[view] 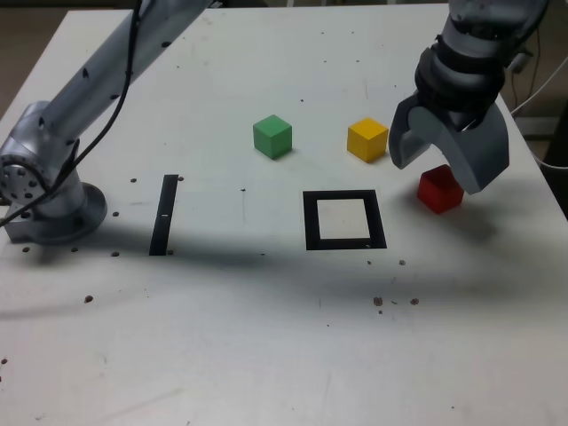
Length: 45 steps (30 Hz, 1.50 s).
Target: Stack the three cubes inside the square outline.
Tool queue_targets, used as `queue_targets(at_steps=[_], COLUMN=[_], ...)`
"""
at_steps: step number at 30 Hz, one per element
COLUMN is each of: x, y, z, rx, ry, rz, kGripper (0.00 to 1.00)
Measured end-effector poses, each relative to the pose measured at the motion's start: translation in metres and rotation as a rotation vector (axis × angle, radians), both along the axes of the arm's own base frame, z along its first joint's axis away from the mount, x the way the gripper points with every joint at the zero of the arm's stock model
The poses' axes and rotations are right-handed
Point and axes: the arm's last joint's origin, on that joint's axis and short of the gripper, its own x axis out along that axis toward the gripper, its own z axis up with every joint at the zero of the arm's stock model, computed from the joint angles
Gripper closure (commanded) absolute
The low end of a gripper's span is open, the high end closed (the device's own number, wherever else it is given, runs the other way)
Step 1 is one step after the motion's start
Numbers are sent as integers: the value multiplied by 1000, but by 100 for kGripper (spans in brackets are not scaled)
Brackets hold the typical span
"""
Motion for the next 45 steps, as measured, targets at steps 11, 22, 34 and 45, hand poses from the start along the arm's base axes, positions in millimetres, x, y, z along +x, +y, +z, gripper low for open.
queue_targets(at_steps=[11,22,34,45], x=[11,15,15,15], y=[-1,0,1,-7], z=[-20,-29,-29,-29], rx=[-1,16,53,60], ry=[17,31,22,19], rz=[-22,-29,-4,-25], kGripper=[2,21,60,63])
